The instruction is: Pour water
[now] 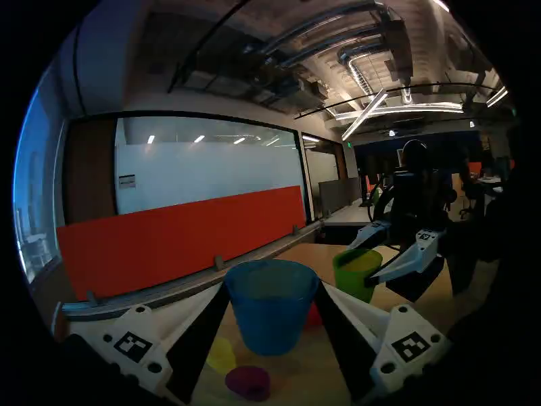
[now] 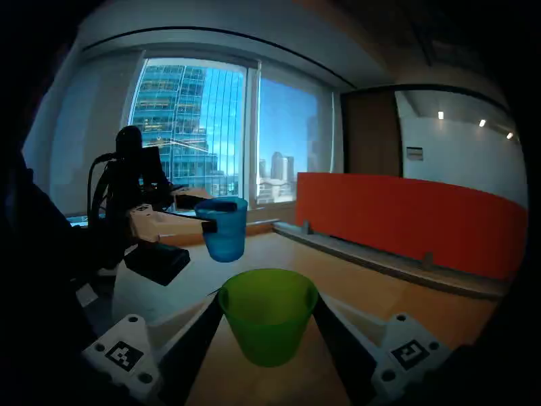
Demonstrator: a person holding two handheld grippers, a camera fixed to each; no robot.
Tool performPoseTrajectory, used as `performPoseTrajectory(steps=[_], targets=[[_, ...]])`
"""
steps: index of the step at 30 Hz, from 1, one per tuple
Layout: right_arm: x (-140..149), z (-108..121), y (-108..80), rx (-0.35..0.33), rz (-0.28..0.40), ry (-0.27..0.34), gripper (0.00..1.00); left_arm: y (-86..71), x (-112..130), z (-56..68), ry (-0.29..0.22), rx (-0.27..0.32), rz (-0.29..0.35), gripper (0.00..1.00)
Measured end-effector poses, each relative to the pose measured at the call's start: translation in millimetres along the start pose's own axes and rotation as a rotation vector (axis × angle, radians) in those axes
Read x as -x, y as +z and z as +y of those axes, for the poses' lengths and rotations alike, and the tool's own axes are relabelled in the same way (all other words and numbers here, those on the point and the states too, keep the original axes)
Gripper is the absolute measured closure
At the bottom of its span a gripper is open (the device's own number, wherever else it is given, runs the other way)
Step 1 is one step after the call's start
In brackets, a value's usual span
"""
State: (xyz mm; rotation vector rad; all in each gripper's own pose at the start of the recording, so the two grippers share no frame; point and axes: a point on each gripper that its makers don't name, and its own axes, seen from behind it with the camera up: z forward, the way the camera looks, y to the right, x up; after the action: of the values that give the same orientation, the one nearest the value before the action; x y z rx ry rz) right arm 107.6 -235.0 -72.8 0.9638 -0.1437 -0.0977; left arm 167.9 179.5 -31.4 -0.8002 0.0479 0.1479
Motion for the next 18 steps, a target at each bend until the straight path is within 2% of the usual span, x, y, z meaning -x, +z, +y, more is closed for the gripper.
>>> performPoseTrajectory(steps=[18], targets=[[-3.3,-16.5,13.2,-0.045,0.005,-0.019,0.08,4.4,-22.7,-2.7,0.14,-0.028,0.017,0.13]])
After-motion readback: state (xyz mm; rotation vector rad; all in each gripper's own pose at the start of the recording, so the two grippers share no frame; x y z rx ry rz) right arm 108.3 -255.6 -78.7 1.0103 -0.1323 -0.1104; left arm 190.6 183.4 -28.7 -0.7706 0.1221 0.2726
